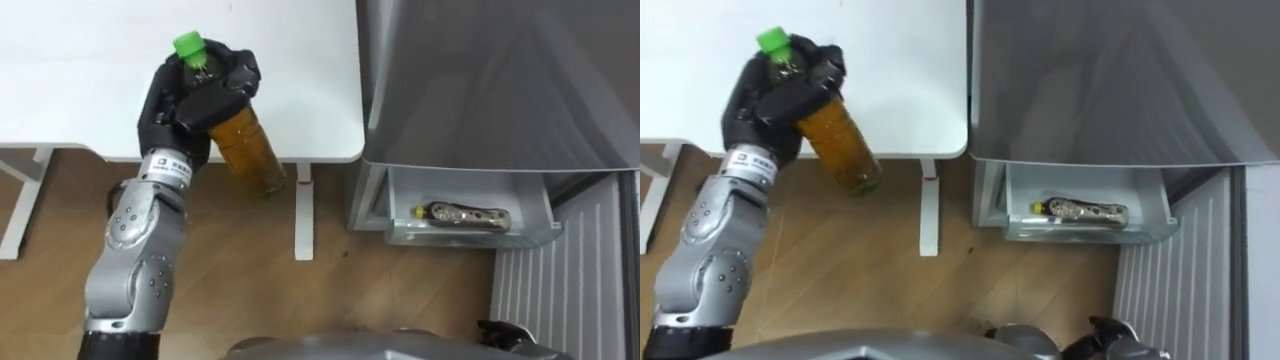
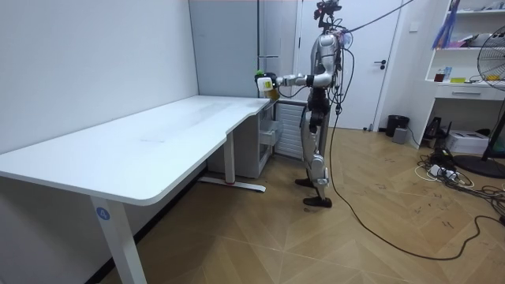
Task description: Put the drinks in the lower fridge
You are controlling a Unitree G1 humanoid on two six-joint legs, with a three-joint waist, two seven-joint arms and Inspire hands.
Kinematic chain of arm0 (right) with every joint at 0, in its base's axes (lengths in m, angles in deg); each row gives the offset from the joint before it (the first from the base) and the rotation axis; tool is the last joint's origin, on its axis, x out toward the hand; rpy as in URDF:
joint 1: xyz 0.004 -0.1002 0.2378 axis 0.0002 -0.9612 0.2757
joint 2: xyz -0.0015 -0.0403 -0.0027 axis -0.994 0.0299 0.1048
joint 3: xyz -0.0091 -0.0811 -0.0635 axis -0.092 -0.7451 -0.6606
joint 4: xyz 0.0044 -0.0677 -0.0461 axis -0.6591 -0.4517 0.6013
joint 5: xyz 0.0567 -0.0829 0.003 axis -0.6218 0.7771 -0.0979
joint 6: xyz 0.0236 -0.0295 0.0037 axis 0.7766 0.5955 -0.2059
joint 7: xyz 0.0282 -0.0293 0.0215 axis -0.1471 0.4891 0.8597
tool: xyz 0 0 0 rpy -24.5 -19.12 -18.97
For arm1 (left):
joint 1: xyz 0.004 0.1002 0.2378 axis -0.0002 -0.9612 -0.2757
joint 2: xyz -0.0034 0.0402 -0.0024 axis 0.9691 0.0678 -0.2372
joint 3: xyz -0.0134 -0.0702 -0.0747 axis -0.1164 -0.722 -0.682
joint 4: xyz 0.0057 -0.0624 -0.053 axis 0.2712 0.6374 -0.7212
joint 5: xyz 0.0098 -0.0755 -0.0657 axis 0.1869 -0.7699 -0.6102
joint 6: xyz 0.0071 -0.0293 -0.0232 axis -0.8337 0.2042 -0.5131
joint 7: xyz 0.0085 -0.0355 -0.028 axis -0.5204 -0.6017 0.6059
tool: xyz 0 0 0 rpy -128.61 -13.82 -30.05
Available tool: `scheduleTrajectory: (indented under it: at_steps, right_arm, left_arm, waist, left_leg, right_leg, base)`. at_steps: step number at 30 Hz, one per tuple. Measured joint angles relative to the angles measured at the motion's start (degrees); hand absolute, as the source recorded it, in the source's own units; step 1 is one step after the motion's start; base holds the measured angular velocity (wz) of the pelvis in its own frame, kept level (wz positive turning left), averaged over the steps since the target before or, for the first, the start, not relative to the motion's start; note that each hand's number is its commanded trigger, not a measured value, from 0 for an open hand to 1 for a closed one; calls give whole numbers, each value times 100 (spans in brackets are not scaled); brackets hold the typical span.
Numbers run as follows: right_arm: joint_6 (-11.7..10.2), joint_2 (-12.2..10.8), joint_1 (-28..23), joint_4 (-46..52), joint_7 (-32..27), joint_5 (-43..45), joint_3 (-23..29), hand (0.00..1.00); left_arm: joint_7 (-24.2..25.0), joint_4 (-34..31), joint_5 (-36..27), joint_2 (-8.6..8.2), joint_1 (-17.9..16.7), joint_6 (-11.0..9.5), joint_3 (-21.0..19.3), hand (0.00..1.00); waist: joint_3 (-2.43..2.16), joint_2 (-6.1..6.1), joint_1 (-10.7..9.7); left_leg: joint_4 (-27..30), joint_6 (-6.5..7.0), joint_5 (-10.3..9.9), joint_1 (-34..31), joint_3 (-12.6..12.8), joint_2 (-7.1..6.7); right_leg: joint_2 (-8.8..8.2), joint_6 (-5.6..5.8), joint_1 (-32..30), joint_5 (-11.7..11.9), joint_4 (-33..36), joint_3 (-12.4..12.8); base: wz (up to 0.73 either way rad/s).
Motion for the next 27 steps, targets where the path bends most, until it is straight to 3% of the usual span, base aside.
scheduleTrajectory:
  at_steps: [4, 11, 14, 16, 19, 27]
  right_arm:
    - [-39, 60, 61, 122, -48, 2, -364, 0]
    - [-43, 112, 97, 836, -41, 227, -665, 0]
    - [-104, 57, 96, 1393, 92, 42, -657, 0]
    - [-427, -193, 127, 1752, 239, -281, -725, 0]
    - [-506, -435, 135, 2014, 567, -608, -912, 0]
    - [-560, -433, -10, 2605, 1122, -893, -1070, 0]
  left_arm:
    - [272, 219, 0, 75, -31, -3, 609, 100]
    - [656, 772, 48, 144, -23, -4, 1199, 100]
    - [766, 826, 45, 198, -21, -5, 1239, 100]
    - [880, 838, 42, 204, -21, -5, 1292, 100]
    - [1055, 836, 41, 204, -22, -7, 1314, 100]
    - [1134, 858, 42, 282, -22, -42, 1286, 100]
  waist:
    - [0, -1, -15]
    - [24, -50, -39]
    - [17, -98, -55]
    - [-6, -133, -102]
    - [-18, -135, -112]
    - [-8, -106, -123]
  left_leg:
    - [0, 0, 0, -40, 2, 0]
    - [13, 0, 0, -82, 3, 3]
    - [15, 0, 0, -83, 9, 3]
    - [44, 0, 0, -83, 6, 4]
    - [78, -1, -1, -84, 3, 3]
    - [87, -1, -1, -14, 11, 12]
  right_leg:
    - [1, 7, -32, -6, -10, 3]
    - [5, 6, -75, -6, -7, 8]
    - [11, 2, -88, -4, -7, 29]
    - [10, 1, -58, -3, -19, 16]
    - [1, 9, 4, 7, -93, -17]
    - [5, 3, 79, 14, -73, -30]
  base:
    - [0]
    - [0]
    - [-5]
    - [5]
    - [13]
    - [-1]
